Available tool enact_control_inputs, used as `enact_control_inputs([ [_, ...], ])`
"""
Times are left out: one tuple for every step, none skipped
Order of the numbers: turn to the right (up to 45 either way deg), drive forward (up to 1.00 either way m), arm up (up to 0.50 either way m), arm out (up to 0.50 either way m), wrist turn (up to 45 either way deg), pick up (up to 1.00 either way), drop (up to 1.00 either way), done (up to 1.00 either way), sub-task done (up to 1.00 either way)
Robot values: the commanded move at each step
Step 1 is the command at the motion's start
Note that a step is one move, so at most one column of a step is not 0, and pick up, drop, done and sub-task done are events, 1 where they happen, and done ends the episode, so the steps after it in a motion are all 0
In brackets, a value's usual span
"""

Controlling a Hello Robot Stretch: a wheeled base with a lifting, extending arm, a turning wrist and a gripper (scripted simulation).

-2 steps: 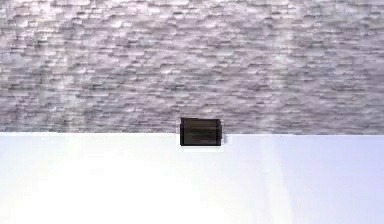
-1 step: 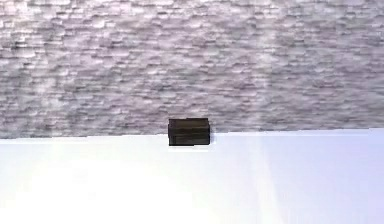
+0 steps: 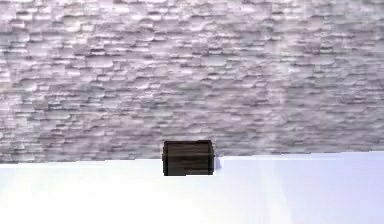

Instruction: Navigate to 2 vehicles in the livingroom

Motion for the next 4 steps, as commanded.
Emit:
enact_control_inputs([
  [36.0,0.00,0.00,0.00,0.0,0.00,0.00,0.00,0.00],
  [0.0,0.35,0.00,0.00,0.0,0.00,0.00,0.00,0.00],
  [6.0,0.00,0.00,0.00,0.0,0.00,0.00,0.00,0.00],
  [3.0,0.00,0.00,0.00,0.0,0.00,0.00,0.00,0.00],
])
